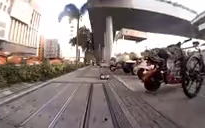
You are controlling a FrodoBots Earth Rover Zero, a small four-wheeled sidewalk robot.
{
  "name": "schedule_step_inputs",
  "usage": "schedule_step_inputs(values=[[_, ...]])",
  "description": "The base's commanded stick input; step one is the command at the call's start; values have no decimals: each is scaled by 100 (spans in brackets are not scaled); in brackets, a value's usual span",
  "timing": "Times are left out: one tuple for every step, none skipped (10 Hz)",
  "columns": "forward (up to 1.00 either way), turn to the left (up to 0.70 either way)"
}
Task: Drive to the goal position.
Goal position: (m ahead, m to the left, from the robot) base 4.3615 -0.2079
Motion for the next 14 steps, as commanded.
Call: schedule_step_inputs(values=[[45,0],[45,0],[45,0],[45,0],[45,0],[45,0],[45,0],[45,0],[45,0],[45,0],[45,0],[45,0],[45,0],[45,0]])
